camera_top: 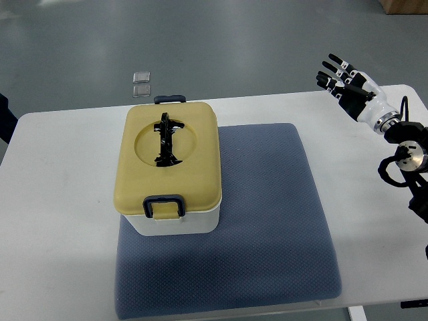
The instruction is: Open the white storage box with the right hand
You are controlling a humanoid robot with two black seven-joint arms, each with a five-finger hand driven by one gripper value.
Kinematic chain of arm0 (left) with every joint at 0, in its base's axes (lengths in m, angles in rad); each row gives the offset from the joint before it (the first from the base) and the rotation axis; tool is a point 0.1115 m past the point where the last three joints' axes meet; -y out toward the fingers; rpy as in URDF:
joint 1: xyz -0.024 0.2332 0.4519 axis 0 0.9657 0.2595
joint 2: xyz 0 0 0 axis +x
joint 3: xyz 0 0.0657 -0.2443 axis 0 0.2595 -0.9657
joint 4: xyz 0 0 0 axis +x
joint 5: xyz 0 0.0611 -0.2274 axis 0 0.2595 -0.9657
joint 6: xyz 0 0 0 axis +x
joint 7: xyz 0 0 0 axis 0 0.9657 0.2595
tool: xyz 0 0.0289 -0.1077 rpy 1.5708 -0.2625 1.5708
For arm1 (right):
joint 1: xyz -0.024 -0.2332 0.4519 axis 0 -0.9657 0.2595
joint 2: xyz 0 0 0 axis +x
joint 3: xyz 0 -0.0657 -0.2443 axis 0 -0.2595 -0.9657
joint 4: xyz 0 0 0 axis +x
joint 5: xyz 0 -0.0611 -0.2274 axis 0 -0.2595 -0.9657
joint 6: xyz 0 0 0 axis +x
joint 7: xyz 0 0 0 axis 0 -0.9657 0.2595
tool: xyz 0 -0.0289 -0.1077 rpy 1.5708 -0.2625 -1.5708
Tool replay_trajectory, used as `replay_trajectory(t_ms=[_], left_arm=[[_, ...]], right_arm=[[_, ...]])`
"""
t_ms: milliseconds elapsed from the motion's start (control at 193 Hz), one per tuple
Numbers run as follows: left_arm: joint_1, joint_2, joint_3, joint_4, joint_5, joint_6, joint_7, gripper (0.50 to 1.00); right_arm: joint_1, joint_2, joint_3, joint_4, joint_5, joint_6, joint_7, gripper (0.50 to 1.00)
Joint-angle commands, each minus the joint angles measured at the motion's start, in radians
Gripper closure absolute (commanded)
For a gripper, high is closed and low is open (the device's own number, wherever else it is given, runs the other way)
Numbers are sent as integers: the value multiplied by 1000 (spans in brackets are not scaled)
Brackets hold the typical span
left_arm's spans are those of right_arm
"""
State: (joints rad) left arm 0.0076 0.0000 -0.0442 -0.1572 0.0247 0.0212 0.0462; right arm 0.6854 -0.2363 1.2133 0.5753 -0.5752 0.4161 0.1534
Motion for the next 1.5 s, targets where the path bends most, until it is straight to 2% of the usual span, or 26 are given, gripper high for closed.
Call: replay_trajectory(t_ms=[0,202,838,1019,1215,1381,1494], left_arm=[[0,0,0,-1,0,0,0,500],[0,0,0,-1,0,0,0,500],[0,0,0,-1,0,0,0,500],[0,0,0,1,0,0,0,500],[0,0,0,1,0,0,0,500],[0,0,0,1,0,0,0,500],[0,0,0,1,0,0,0,500]], right_arm=[[2,-1,0,0,2,3,0,570],[2,-1,0,0,0,33,0,570],[8,-11,15,-2,0,18,3,572],[6,-9,8,-2,0,23,28,572],[16,-38,-34,5,-21,89,26,570],[57,-44,-46,8,-23,99,26,572],[112,-89,-143,26,-22,96,32,574]])
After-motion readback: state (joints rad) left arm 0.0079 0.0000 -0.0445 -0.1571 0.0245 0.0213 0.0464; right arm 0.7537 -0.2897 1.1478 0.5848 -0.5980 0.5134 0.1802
